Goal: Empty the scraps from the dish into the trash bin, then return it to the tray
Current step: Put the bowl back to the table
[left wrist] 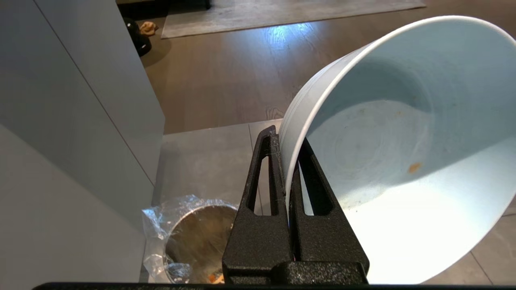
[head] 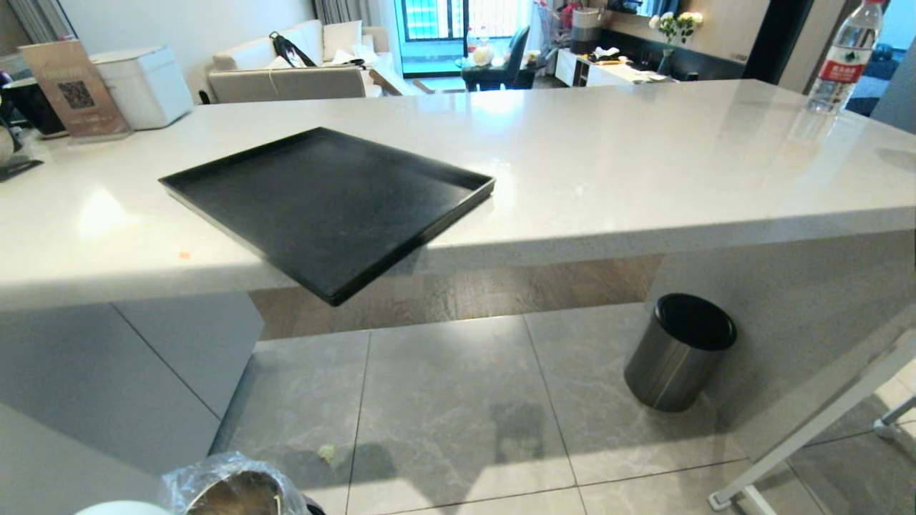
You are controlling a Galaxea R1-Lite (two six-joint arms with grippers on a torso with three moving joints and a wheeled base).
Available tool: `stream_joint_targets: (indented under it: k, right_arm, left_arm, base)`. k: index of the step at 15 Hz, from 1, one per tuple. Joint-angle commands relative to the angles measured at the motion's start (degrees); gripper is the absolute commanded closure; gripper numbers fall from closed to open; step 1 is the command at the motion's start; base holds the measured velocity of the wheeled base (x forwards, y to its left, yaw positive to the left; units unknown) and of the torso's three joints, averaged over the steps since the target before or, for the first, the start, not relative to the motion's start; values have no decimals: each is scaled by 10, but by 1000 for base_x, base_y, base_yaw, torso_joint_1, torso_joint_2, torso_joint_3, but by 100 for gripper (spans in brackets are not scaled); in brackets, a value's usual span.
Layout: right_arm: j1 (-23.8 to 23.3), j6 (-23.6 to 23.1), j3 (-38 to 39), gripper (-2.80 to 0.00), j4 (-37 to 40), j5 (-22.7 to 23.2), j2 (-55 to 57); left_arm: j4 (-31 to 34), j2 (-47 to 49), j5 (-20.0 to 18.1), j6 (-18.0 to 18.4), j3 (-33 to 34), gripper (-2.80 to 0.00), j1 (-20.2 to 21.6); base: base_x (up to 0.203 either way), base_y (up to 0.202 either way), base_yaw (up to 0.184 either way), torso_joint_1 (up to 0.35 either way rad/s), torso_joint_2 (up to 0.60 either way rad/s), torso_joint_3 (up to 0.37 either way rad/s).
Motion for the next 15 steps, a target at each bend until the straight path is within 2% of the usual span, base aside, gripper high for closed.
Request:
stream_joint_targets:
  k: [1,8,15]
  right_arm:
    - [0,1,0,0,0,0,0]
    - [0,1,0,0,-1,-1,0]
    - [0,0,0,0,-1,-1,0]
  left_arm:
    - [0,0,0,0,0,0,0]
    - [0,0,0,0,0,0,0]
    - [0,1,0,0,0,0,0]
  base:
    - [0,0,0,18,-422,-400]
    - [0,0,0,72,-454,-386]
    - [0,0,0,149,-502,-362]
